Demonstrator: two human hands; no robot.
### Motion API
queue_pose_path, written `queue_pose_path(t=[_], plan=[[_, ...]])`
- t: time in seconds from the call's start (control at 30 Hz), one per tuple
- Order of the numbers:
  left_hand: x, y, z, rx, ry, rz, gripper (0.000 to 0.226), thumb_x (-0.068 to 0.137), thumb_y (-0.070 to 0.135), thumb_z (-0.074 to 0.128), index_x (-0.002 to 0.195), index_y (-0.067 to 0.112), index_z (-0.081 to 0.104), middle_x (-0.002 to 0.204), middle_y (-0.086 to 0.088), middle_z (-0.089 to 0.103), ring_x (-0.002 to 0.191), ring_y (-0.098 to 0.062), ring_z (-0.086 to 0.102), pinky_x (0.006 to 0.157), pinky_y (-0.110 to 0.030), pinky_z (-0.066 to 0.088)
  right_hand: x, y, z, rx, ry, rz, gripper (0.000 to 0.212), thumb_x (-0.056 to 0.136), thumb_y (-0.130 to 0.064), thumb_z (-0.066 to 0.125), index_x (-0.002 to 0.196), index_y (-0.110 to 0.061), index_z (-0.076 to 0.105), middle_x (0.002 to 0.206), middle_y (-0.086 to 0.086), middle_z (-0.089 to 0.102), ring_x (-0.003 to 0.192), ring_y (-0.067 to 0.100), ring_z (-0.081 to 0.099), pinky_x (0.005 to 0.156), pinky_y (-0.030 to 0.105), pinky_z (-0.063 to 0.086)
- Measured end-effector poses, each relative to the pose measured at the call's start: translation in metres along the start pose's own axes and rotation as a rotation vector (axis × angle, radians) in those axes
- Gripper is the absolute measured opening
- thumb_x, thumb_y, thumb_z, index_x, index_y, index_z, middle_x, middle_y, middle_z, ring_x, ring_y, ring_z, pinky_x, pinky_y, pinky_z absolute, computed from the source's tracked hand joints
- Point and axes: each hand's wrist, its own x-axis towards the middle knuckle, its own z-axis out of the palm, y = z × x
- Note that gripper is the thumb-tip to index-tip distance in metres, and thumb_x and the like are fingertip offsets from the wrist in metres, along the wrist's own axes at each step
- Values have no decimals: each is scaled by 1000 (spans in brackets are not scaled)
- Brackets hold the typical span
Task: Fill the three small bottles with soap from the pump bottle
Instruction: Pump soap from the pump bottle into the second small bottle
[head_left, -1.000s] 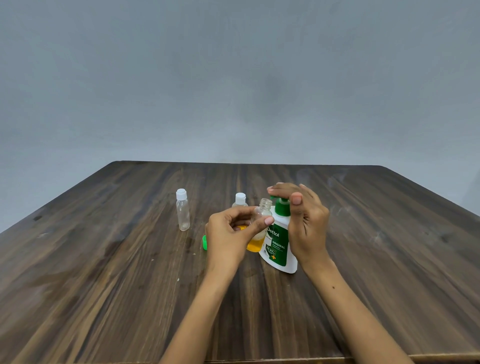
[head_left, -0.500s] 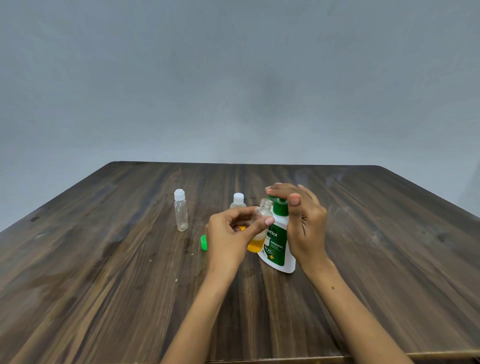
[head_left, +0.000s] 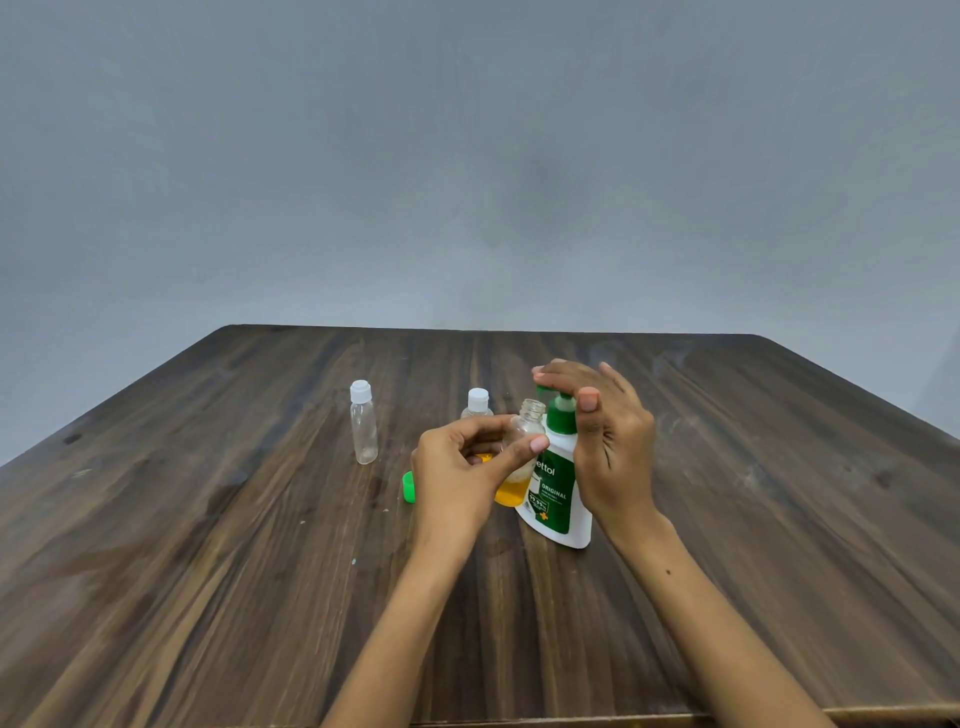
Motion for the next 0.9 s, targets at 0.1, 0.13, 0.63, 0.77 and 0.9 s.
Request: queue_pose_path(t=[0.1, 0.13, 0.63, 0.77, 0.9], plan=[[1, -1, -2, -11, -4, -2, 26, 58, 35, 84, 82, 29, 75, 84, 2, 77, 85, -16, 73, 85, -41, 59, 1, 1, -1, -4, -15, -17, 67, 104, -49, 19, 101, -8, 72, 109, 0, 71, 112, 14, 63, 108, 43, 37], [1, -2, -3, -15, -5, -2, 29, 57, 37, 83, 83, 28, 75, 85, 2, 77, 86, -16, 73, 85, -43, 59, 0, 2, 0, -5, -13, -16, 67, 104, -49, 19, 100, -8, 72, 108, 0, 71, 112, 14, 63, 107, 44, 38], [2, -4, -2, -26, -5, -12, 23, 65, 21, 86, 85, 24, 75, 84, 0, 77, 84, -13, 73, 82, -32, 59, -5, 1, 2, -1, 11, 23, 68, 104, -49, 19, 96, -8, 73, 103, -1, 72, 104, 15, 66, 104, 43, 40], [2, -3, -2, -27, -6, -7, 22, 66, 21, 86, 82, 28, 74, 84, 1, 77, 84, -13, 73, 80, -29, 59, -2, 1, 2, -10, 10, 9, 68, 104, -49, 19, 97, -8, 73, 104, -2, 71, 105, 14, 65, 104, 44, 40], [3, -3, -2, -19, -2, -8, 22, 65, 22, 87, 82, 28, 74, 85, 0, 77, 85, -16, 73, 82, -34, 59, 1, 2, 3, -33, 9, -6, 68, 104, -49, 18, 98, -8, 73, 105, 1, 72, 107, 14, 65, 104, 45, 40]])
